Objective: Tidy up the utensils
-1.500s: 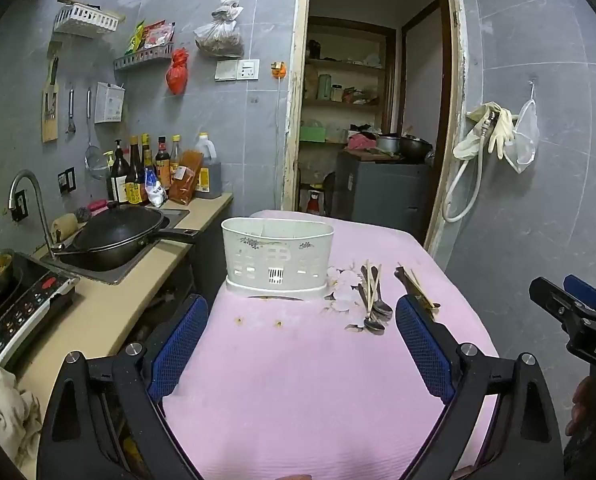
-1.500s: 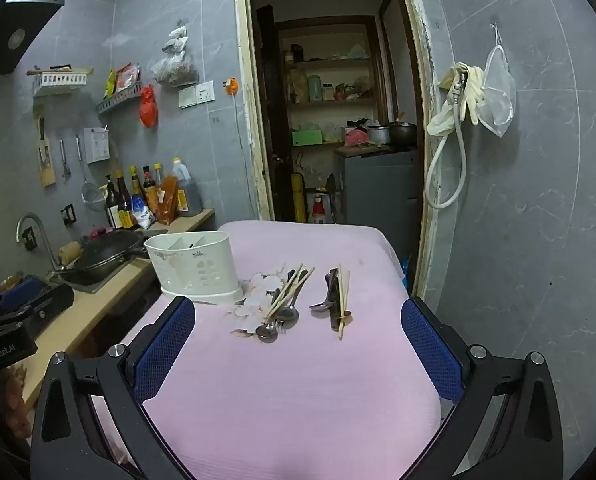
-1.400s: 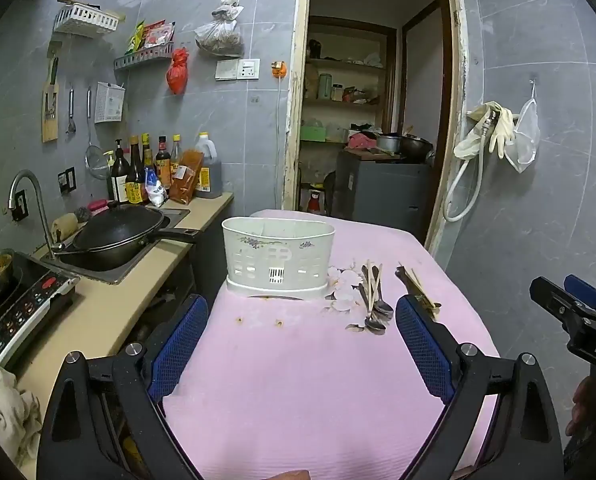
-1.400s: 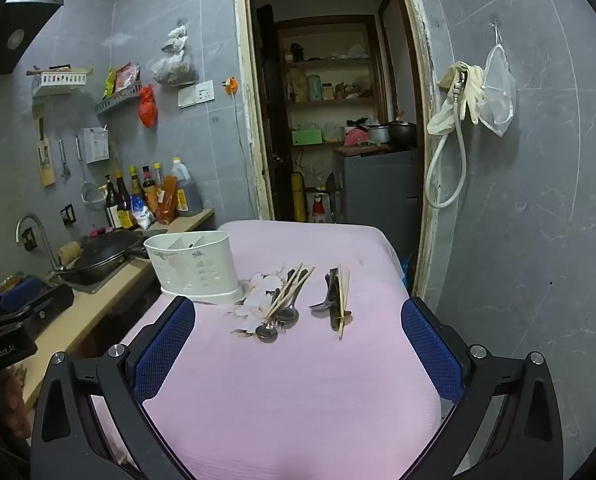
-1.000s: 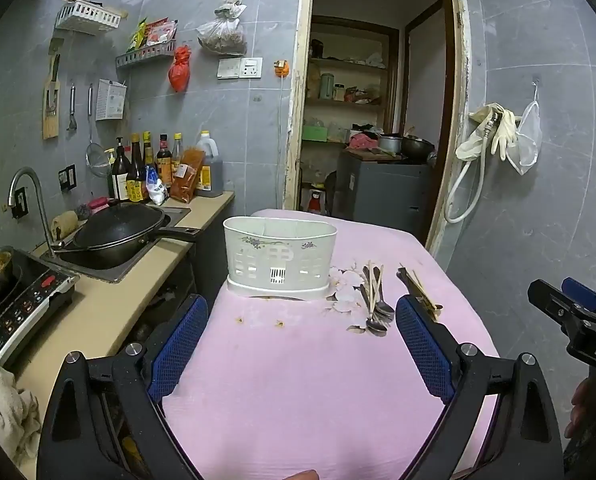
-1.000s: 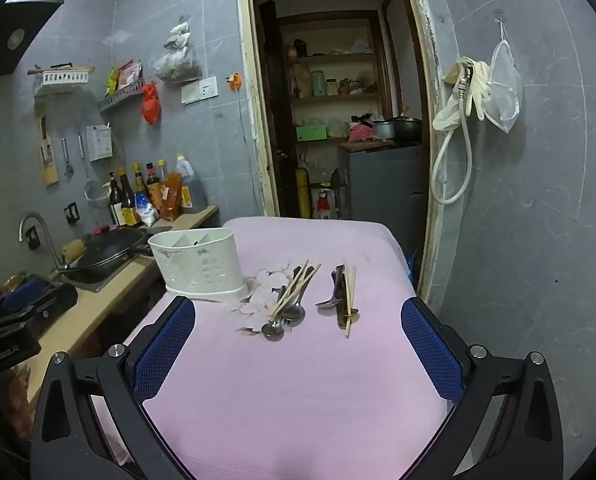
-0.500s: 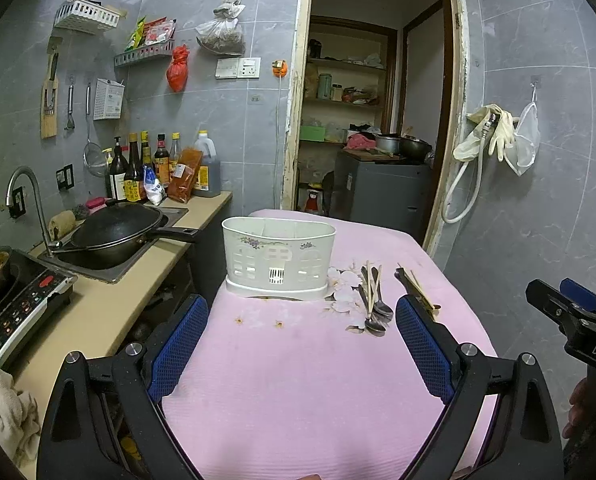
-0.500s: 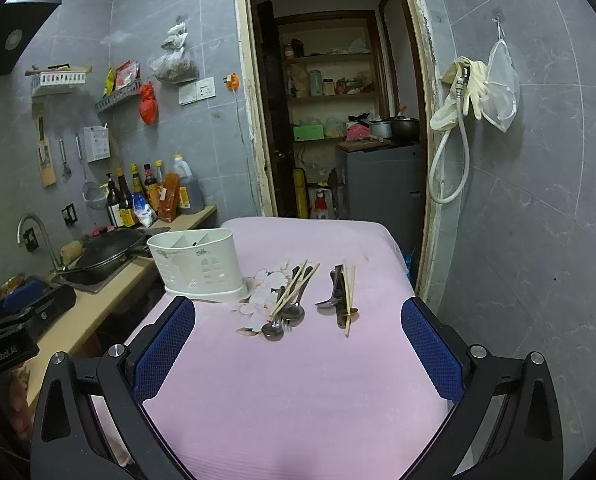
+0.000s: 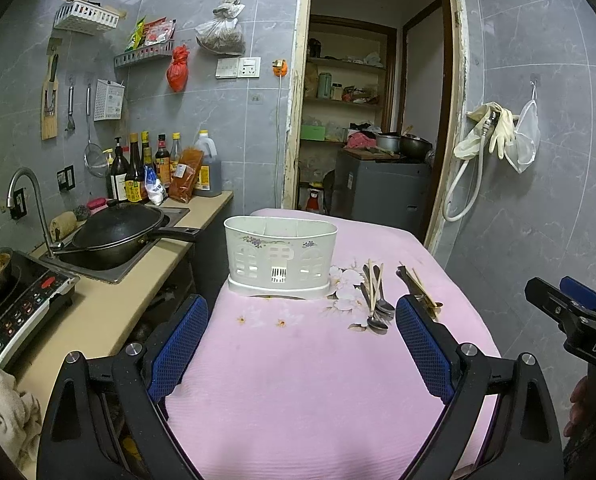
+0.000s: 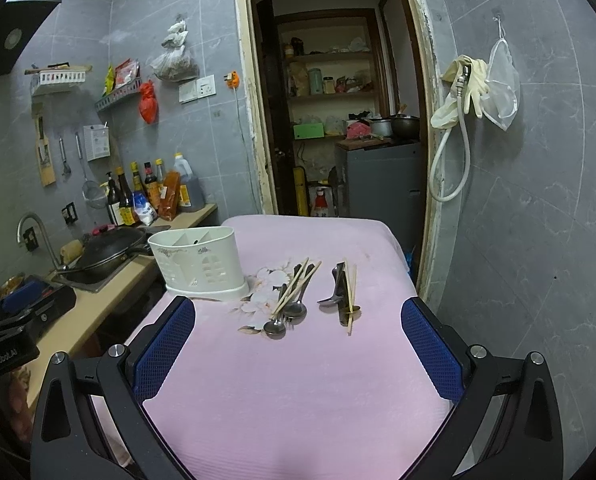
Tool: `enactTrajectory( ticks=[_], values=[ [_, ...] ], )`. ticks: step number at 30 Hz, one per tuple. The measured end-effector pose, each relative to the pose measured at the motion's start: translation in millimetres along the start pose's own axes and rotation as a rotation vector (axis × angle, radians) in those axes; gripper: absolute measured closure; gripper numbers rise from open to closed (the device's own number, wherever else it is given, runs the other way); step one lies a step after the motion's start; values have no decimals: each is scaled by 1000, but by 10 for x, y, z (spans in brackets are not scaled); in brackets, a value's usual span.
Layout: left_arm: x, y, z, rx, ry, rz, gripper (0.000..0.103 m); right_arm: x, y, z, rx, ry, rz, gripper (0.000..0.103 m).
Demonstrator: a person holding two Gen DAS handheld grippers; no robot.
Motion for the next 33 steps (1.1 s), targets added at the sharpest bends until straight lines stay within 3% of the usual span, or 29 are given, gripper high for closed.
enactTrajectory(
  ticks=[33],
  values=[
    [30, -35, -3, -1, 0, 9, 11, 17, -12, -15, -2, 0, 7, 0]
  ],
)
Point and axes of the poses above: each gripper's, at about its wrist camera, not at the fingertips, and y roughly against the way its jaws point, z to its left, x to its underside, the point moved 9 cm from there along -y, roughly the way its jaws point, and after that the axes turned 2 degrees about z, right-handed, at the moved point
